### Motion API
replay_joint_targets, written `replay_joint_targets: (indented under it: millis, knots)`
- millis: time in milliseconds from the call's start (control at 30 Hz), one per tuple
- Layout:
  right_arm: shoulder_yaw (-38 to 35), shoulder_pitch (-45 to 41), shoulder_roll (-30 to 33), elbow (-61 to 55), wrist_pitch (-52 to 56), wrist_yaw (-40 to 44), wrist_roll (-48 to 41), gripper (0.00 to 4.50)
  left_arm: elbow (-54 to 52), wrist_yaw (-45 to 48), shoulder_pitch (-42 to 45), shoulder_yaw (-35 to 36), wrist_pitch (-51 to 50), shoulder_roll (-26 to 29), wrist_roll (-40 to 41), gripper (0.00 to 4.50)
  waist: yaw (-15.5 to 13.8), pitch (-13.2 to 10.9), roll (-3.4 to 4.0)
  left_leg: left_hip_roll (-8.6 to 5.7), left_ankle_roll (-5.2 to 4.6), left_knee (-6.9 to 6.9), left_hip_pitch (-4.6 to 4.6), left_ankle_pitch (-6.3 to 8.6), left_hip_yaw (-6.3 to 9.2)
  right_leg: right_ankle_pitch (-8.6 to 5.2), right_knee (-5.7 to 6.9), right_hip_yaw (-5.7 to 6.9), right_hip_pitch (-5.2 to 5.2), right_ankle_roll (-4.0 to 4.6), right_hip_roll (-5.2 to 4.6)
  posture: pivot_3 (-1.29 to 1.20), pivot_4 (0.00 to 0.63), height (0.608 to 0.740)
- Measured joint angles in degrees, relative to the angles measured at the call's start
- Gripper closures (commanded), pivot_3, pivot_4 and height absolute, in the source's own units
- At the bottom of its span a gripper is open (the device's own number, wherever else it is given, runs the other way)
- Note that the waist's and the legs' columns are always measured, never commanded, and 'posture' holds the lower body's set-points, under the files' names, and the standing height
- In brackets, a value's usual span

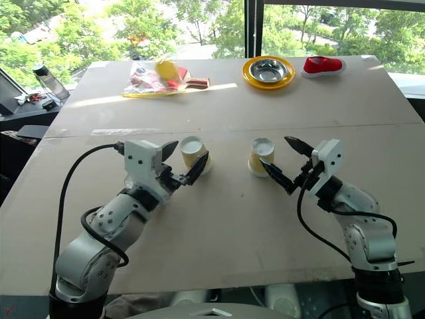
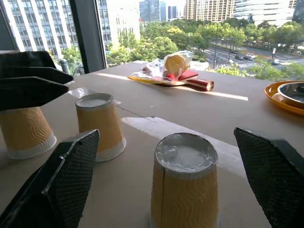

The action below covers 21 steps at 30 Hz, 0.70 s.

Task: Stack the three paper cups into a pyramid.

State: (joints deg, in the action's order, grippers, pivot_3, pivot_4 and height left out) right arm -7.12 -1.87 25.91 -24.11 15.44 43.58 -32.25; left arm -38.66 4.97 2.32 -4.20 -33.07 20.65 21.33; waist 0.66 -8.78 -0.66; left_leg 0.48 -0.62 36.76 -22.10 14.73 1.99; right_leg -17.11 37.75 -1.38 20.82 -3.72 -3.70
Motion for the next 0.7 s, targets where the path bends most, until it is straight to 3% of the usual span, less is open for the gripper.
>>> replay_joint_targets:
  millis: [300, 700]
  knots:
    - [-3.42, 9.27, 3.36, -6.18, -0.35, 2.54, -4.67, 0.01, 11.45, 0.23, 3.18, -2.01, 8.67, -4.84, -8.62, 0.0, -0.05, -0.03, -0.07, -0.02, 0.0, 0.01, -0.02, 0.0, 0.01, 0.0, -0.01, 0.01, 0.0, -0.01, -0.01, 0.0, 0.15, 0.74]
    - [-3.46, 11.72, 3.11, -6.5, -2.98, 2.52, -4.51, 0.01, 21.84, 2.19, 6.69, -2.34, 13.83, -7.95, -13.62, 0.0, -0.2, -0.03, -0.07, -0.02, 0.0, 0.02, -0.03, 0.0, 0.03, 0.0, 0.0, 0.05, -0.01, -0.02, -0.01, 0.0, 0.15, 0.74]
